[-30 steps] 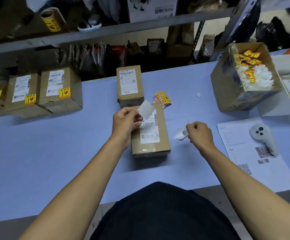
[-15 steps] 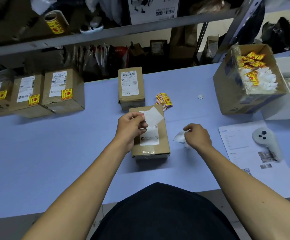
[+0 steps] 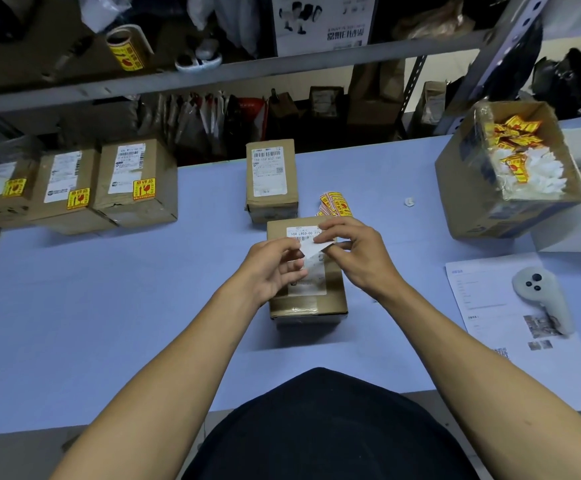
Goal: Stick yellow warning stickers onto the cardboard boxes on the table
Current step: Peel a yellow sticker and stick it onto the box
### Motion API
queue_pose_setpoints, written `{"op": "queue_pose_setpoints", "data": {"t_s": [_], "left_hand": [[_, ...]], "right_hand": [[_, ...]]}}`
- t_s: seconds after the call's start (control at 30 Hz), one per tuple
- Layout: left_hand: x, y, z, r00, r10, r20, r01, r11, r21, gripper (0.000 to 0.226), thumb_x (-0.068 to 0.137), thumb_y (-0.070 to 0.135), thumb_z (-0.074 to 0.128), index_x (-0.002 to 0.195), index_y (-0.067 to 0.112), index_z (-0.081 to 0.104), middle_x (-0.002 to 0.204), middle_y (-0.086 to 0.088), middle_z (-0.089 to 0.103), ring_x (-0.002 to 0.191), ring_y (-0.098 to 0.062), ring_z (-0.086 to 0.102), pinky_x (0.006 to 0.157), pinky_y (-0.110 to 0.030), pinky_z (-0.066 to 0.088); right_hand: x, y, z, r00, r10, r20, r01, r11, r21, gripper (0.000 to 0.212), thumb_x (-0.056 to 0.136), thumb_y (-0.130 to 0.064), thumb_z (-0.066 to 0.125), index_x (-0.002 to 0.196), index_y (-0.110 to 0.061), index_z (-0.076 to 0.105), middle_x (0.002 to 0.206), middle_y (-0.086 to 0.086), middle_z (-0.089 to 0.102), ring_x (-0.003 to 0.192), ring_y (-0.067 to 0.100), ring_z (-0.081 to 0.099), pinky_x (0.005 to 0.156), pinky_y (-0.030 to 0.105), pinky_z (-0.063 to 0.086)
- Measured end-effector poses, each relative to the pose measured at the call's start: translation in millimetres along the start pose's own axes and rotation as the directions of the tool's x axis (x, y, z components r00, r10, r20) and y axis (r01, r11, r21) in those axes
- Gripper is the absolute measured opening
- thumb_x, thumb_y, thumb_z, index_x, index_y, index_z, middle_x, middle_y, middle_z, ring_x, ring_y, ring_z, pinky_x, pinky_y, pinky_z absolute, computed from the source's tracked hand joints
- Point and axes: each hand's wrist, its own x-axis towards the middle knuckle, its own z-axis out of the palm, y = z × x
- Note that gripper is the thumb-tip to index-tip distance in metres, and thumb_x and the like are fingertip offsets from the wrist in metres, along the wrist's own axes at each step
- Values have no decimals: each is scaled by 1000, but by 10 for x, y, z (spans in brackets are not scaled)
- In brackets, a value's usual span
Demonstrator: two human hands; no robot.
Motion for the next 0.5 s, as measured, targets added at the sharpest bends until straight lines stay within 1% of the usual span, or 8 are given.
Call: {"op": "queue_pose_setpoints", "data": {"t_s": [0.07,0.13,0.2,0.23,0.3,0.33,0.4,0.5], "left_hand": [[19,17,-39,994,-105,30,108,990,-91,2,93,6,61,91,6,62,61,-3,62,54,-11,59,53,-26,59],[39,40,-88,984,-175,21,174,947,-272,7,95,9,58,91,4,60,73,-8,62,67,-16,60,57,-32,59],[58,49,-147,987,-157,-42,127,904,-409,12,97,13,55,91,4,58,84,-11,60,77,-21,61,68,-38,58],[53,47,-170,993,-100,-69,68,926,-372,10,97,15,56,92,6,58,87,-11,60,80,-22,61,75,-39,57],[27,26,-178,992,108,-63,-110,994,-27,8,95,17,62,99,11,62,91,-6,65,88,-21,63,85,-39,55],[4,12,-159,977,214,-6,-209,960,185,13,92,19,66,104,15,65,94,-4,68,90,-19,64,84,-36,55],[-30,-1,-101,936,314,158,-351,817,457,22,86,21,75,107,21,68,96,0,68,85,-10,63,75,-27,52],[-19,-7,-43,887,371,276,-460,642,613,19,80,21,81,97,20,72,90,3,68,78,-10,61,72,-30,54]], "right_hand": [[-2,29,14,1000,-1,-13,1,1000,-4,32,82,10,62,86,-18,75,104,-7,66,101,2,61,77,21,53],[-14,53,23,998,31,-56,-31,1000,-3,26,86,5,62,86,-18,73,98,-11,67,97,1,62,75,22,53],[-16,70,4,988,110,-107,-108,994,27,22,89,1,62,86,-19,72,94,-13,69,94,0,63,78,24,54],[-12,79,-13,983,149,-107,-145,988,43,20,89,0,62,87,-18,73,93,-10,70,93,2,64,80,25,55],[-9,89,-45,978,205,-45,-203,978,53,14,89,-2,64,91,-13,73,93,-1,72,91,9,66,83,28,55],[-12,77,-53,973,233,2,-233,971,60,12,90,-2,65,92,-11,73,94,5,72,89,13,65,83,29,54],[-17,44,-38,956,277,100,-286,953,97,10,91,-3,65,94,-10,71,95,15,71,84,16,62,77,28,52],[-14,0,-1,938,293,186,-311,948,73,6,91,-8,67,94,-11,70,95,16,70,84,17,61,75,28,52]]}}
